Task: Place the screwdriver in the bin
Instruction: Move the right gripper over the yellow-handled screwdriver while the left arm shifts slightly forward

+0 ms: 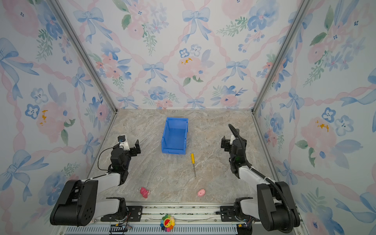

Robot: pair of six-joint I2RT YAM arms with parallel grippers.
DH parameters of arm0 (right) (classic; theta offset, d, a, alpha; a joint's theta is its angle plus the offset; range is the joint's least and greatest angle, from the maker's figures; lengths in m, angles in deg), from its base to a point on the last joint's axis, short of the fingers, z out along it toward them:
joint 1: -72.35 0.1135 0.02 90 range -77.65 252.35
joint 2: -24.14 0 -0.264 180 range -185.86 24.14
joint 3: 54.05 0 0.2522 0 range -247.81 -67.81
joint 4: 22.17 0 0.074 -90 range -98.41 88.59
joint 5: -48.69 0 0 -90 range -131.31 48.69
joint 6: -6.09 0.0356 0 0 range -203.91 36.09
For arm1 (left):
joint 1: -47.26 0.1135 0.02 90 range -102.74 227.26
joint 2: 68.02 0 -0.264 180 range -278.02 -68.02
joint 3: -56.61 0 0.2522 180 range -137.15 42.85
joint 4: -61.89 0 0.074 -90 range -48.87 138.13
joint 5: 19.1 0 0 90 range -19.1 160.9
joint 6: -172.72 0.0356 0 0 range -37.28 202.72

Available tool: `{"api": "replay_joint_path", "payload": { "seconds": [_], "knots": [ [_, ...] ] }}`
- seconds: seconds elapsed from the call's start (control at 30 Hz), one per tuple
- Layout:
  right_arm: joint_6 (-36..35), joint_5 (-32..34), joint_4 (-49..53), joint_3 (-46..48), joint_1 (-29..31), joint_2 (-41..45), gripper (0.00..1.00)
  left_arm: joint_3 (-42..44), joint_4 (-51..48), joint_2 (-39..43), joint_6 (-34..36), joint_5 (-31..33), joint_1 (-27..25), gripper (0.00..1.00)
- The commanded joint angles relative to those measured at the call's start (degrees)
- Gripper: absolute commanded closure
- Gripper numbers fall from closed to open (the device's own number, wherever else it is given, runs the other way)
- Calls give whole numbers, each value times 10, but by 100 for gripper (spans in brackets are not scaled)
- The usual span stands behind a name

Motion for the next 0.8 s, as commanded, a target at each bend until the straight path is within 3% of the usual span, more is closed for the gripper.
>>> {"api": "replay_joint_path", "payload": {
  "seconds": [0.0,0.27,0.4,0.5,0.63,0.77],
  "knots": [
    [37,12,180,-66,10,13,3,-47,-154,20,-18,31,4,2],
    [131,60,407,-196,64,5,3,-78,-267,92,-34,-2,4,2],
    [174,61,477,-238,85,-2,3,-98,-324,111,-77,-23,-4,2],
    [196,59,523,-268,102,-12,3,-105,-351,124,-120,-47,-10,2],
    [231,6,601,-322,108,-56,3,-121,-394,133,-165,-79,-19,2],
    [257,8,629,-346,136,-86,3,-152,-450,128,-186,-121,-22,2]
  ]
}}
